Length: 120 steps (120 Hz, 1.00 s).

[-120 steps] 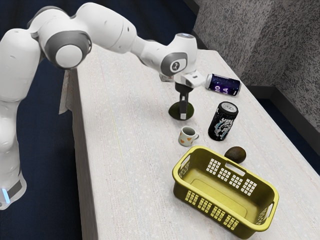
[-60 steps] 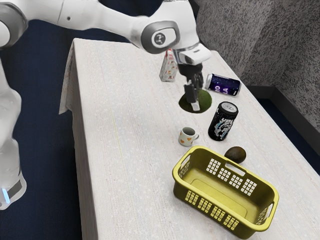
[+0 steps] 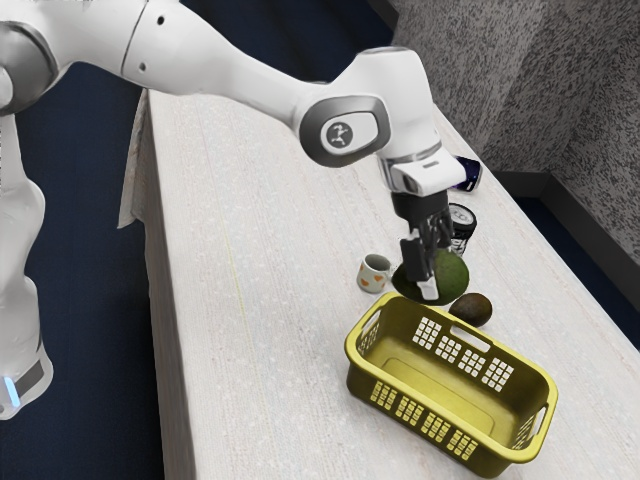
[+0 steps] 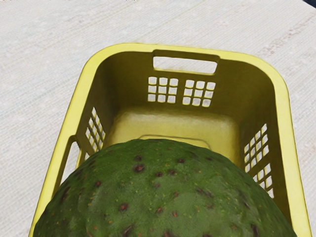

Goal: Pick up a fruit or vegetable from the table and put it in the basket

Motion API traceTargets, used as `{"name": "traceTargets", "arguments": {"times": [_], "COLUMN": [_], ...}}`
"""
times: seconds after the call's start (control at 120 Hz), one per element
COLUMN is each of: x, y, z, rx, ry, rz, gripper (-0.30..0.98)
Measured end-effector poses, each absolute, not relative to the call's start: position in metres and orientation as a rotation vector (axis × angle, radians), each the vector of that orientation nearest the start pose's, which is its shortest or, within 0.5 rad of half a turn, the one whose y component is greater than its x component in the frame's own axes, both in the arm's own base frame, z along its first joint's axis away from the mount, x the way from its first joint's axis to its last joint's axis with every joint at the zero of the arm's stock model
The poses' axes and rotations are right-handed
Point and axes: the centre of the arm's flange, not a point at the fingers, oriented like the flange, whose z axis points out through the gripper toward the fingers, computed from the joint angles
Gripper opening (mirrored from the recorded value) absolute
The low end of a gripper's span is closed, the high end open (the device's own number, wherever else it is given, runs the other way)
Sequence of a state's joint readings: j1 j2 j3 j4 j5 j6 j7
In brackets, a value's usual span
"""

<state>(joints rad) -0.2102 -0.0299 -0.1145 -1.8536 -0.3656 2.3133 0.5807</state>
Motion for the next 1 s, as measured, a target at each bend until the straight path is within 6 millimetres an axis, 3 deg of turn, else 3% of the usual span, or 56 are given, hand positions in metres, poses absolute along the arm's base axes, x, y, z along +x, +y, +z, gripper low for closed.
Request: {"name": "traceTargets", "arguments": {"times": [0.192,0.3,0.383,0.483,0.833,0.908,0.967,1.0], "x": [0.58,0.588,0.591,0.592,0.593,0.578,0.549,0.536], "y": [-0.216,-0.217,-0.212,-0.212,-0.211,-0.205,-0.194,-0.177], "z": [0.562,0.55,0.547,0.544,0.542,0.581,0.634,0.665], "rx": [-3.094,-3.11,-3.118,-3.127,-3.137,-3.115,-3.171,-3.229], "ry": [1.157,1.133,1.105,1.097,1.093,1.03,0.842,0.671], "rz": [-0.865,-0.852,-0.855,-0.851,-0.85,-0.924,-0.912,-0.883], "gripper": [0.48,0.48,0.48,0.61,0.68,0.68,0.68,0.68]}}
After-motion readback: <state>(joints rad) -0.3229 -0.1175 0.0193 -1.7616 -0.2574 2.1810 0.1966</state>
